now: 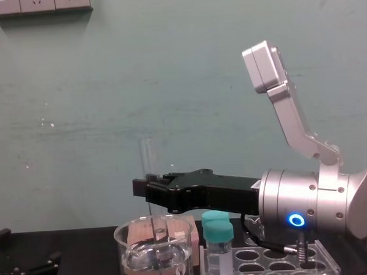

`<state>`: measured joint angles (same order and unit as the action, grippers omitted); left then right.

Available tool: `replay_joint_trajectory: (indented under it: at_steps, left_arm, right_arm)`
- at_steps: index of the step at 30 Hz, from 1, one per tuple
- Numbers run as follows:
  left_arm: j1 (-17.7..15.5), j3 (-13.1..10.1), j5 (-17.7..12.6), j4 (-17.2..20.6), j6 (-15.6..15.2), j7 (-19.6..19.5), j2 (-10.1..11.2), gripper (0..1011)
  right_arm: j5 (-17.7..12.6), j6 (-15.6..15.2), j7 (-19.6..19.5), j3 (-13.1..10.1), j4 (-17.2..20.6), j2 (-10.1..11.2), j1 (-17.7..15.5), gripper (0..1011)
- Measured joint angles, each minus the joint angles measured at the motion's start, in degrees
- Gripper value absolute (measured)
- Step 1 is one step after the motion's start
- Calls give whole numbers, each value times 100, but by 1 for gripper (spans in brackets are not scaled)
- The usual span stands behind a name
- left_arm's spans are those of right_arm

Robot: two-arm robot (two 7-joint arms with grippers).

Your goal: Hold the test tube with one hand and immerse one end into the beaker, then return it to the test tube rack.

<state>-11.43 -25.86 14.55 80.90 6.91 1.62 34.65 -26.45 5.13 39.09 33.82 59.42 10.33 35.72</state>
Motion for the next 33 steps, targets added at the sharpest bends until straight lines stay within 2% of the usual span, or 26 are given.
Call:
replay_joint_trajectory:
  at_steps: [33]
  left_arm:
    - [0,0,0,0,0,0,0,1000]
  right_arm:
    - [10,31,20,-29,-84,-23,39,226]
